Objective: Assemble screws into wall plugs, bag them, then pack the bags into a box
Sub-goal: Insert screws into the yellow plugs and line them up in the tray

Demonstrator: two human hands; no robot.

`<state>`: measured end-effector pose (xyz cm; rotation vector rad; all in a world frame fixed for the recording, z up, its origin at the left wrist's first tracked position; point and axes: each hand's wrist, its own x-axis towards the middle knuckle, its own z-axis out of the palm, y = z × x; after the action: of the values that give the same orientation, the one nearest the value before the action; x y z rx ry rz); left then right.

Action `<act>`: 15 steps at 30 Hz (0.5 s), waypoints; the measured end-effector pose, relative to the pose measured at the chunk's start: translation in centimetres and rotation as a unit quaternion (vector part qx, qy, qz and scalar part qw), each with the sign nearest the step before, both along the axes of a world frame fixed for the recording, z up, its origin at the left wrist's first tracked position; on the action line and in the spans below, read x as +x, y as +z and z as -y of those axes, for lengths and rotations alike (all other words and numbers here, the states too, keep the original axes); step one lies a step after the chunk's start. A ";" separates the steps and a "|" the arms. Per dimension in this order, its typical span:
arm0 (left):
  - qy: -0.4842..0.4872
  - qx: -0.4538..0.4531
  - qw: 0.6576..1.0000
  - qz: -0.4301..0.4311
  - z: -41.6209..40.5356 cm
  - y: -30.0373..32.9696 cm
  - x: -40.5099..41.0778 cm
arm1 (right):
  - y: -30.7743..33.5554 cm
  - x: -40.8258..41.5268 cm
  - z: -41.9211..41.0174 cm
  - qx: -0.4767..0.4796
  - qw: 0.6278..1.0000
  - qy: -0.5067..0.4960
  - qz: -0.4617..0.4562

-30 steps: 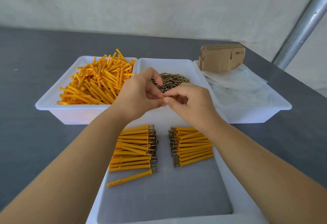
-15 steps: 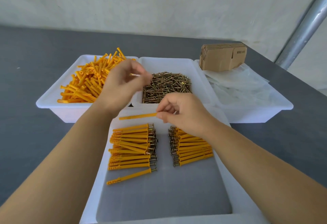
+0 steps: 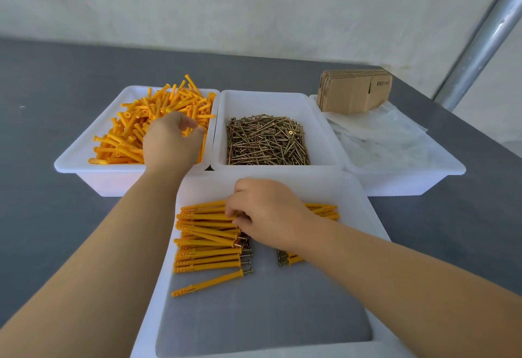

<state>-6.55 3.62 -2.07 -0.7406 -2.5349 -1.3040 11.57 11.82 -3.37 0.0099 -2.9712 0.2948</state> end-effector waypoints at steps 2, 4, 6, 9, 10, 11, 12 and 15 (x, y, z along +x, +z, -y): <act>0.002 -0.099 0.995 0.006 -0.2 -0.1 -0.2 | 0.0 0.1 0.0 -0.012 1.000 -0.001 0.010; -0.001 -0.222 0.975 0.015 -0.5 -0.2 0.1 | 0.0 0.1 0.1 -0.010 1.000 0.003 0.018; -0.005 -0.297 0.955 0.021 -0.9 -0.2 0.4 | 0.1 0.1 0.2 -0.012 1.000 0.004 0.018; -0.006 -0.344 0.938 0.029 -1.4 -0.5 0.6 | 0.9 0.3 -0.2 -0.043 0.999 -0.001 -0.024; -0.006 -0.357 0.934 0.030 -1.5 -0.6 0.6 | 1.3 0.2 -0.8 -0.052 0.996 -0.022 -0.071; -0.005 -0.369 0.929 0.032 -1.6 -0.6 0.6 | 1.8 -0.1 -1.6 -0.058 0.989 -0.058 -0.124; -0.004 -0.380 0.924 0.035 -1.6 -0.5 0.6 | 2.3 -0.4 -2.7 -0.064 0.979 -0.104 -0.165; -0.007 -0.399 0.916 0.044 -1.7 -0.3 0.5 | 3.1 -1.7 -6.5 -0.058 0.959 -0.242 -0.137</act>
<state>-6.01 5.32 -2.41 -0.8288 -3.1259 -0.2386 9.86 18.35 -0.26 -0.6246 -2.5691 0.3638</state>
